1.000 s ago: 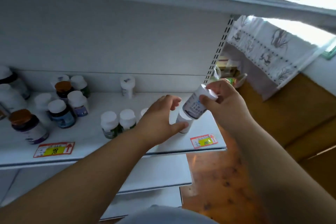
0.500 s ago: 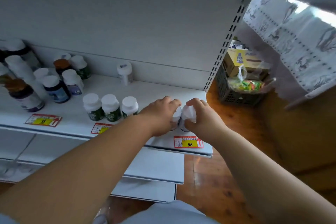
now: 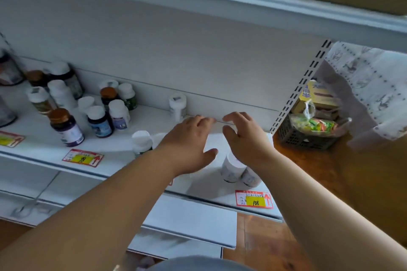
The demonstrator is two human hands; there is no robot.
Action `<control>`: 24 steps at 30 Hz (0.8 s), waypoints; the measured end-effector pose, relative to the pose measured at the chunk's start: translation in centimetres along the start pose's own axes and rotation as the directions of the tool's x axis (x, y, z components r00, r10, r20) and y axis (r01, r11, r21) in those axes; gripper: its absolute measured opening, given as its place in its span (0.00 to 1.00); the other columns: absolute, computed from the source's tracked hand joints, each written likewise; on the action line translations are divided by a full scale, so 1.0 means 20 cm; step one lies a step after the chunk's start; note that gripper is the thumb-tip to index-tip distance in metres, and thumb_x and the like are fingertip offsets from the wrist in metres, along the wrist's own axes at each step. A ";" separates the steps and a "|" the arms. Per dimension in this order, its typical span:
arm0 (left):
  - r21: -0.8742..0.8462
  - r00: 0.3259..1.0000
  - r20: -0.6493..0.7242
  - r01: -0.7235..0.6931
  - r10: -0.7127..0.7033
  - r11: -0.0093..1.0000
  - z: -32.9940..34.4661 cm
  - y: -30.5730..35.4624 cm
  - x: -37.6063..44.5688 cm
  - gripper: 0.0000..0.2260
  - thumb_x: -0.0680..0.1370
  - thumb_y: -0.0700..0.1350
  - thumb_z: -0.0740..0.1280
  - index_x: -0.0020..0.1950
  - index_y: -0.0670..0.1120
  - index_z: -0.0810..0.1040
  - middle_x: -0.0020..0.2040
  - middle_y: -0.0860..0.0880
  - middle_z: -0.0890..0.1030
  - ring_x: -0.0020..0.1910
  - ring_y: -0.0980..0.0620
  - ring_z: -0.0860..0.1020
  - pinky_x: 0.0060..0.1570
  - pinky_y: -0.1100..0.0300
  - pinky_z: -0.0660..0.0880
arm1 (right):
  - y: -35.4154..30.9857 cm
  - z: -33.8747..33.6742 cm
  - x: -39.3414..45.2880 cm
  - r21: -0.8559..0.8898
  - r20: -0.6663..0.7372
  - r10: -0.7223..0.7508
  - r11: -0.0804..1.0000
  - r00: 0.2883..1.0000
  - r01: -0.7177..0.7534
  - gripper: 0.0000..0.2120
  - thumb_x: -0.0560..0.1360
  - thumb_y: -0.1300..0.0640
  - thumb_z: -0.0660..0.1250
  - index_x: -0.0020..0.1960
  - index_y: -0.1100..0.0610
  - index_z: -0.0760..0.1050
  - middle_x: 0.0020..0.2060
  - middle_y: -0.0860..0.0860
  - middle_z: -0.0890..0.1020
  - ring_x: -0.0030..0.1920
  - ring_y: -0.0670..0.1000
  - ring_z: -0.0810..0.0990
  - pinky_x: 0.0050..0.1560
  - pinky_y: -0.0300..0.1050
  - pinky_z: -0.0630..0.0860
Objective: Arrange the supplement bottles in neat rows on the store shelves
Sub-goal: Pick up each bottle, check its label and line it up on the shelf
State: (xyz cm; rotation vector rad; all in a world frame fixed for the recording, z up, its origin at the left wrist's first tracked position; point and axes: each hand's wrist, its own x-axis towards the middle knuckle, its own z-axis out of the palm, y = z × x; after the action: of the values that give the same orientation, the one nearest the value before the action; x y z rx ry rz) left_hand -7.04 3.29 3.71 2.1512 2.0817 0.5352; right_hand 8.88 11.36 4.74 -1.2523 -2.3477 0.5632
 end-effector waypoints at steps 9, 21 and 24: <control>-0.007 0.997 0.015 0.079 -0.079 0.997 -0.26 -0.64 0.03 0.32 0.75 0.59 0.66 0.75 0.51 0.60 0.71 0.49 0.69 0.68 0.48 0.69 0.65 0.51 0.69 | -0.35 0.48 0.65 -0.141 0.100 0.136 0.983 0.986 -0.121 0.18 0.74 0.51 0.62 0.63 0.48 0.72 0.60 0.56 0.74 0.55 0.58 0.77 0.47 0.41 0.67; -0.359 0.979 0.105 0.203 -0.177 0.911 -0.28 -0.88 0.14 0.28 0.75 0.58 0.68 0.73 0.56 0.64 0.68 0.54 0.71 0.63 0.53 0.72 0.62 0.52 0.71 | -0.47 0.43 0.59 0.665 0.015 0.310 0.707 0.951 -0.241 0.07 0.71 0.63 0.67 0.47 0.55 0.74 0.42 0.54 0.79 0.42 0.55 0.80 0.42 0.47 0.80; -0.753 0.949 0.293 0.305 -0.119 0.583 -0.29 -0.79 0.14 0.18 0.74 0.54 0.71 0.63 0.56 0.74 0.59 0.55 0.81 0.56 0.52 0.79 0.60 0.49 0.75 | -0.49 0.26 0.46 0.898 0.148 0.214 0.381 0.966 -0.222 0.09 0.70 0.69 0.63 0.49 0.60 0.74 0.43 0.59 0.76 0.44 0.56 0.79 0.49 0.54 0.79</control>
State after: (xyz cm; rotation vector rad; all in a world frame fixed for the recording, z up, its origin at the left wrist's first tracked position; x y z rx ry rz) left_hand -23.83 6.09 4.80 1.3316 1.4990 0.9293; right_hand -5.16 13.31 7.12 -0.9433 -1.3575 1.6637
